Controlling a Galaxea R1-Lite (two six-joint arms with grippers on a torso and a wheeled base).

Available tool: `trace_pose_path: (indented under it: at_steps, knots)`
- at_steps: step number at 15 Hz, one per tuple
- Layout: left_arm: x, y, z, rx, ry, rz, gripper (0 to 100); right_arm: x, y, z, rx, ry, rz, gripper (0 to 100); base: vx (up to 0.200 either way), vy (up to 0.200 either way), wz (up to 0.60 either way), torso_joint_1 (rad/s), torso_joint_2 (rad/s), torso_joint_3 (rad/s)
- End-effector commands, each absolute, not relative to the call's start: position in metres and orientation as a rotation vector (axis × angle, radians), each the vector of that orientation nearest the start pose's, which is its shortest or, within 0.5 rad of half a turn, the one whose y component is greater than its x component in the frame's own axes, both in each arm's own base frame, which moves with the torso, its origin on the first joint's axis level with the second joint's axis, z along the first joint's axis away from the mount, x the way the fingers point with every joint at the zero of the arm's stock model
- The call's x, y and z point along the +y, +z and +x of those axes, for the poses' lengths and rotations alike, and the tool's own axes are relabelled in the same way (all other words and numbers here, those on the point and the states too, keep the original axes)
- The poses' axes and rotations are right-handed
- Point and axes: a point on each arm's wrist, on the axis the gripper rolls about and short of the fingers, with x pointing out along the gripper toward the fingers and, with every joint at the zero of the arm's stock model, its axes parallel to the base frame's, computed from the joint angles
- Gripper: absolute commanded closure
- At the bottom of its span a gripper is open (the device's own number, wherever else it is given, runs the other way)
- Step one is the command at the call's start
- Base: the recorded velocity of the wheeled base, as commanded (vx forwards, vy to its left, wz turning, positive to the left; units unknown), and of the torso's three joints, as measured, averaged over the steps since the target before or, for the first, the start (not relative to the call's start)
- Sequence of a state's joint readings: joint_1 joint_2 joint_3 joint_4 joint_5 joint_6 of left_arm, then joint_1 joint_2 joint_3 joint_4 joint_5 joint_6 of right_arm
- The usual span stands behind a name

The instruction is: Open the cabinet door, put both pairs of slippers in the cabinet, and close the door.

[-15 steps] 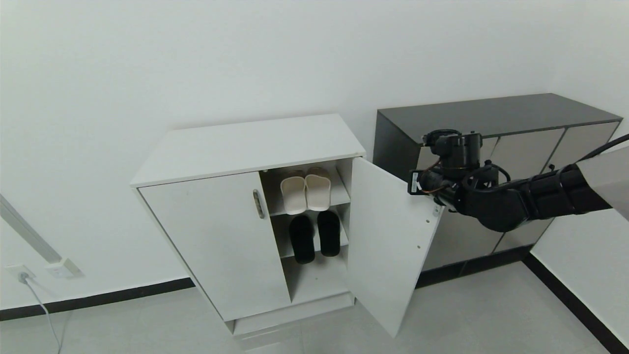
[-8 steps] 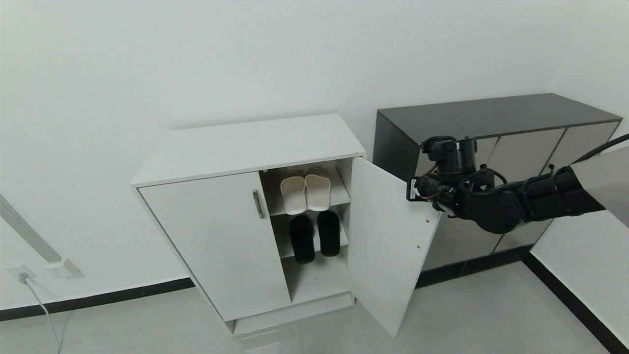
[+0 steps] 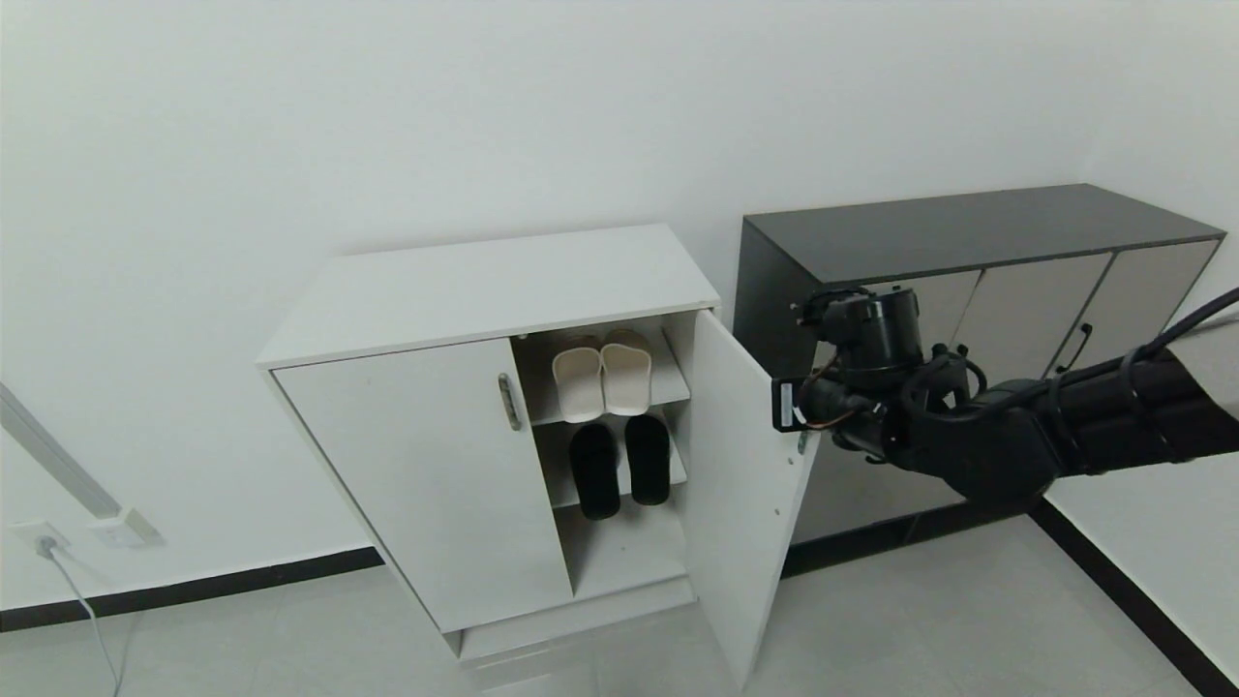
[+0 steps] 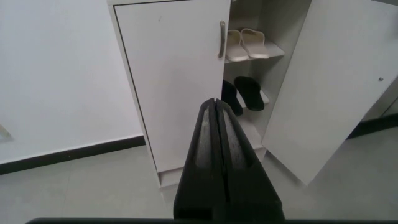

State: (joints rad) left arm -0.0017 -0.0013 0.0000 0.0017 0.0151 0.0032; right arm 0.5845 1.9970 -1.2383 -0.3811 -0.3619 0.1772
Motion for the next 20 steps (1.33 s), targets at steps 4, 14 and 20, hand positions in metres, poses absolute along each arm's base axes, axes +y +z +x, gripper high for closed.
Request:
trace_pose_path:
  at_steps: [4,14,20]
  knots:
    - [0.0,0.075,-0.023,0.002,0.014,0.003,100,0.235,0.193,0.291,0.318,0.302,0.02,100,0.0,0.0,0.0,0.0,0.0,0.0]
    - [0.0,0.075,-0.023,0.002,0.015,0.003,100,0.236,0.177,0.269,0.341,0.352,-0.02,100,0.0,0.0,0.0,0.0,0.0,0.0]
    - [0.0,0.075,-0.023,0.002,0.015,0.003,100,0.234,0.18,0.263,0.342,0.383,-0.017,100,0.0,0.0,0.4,0.002,0.0,0.001]
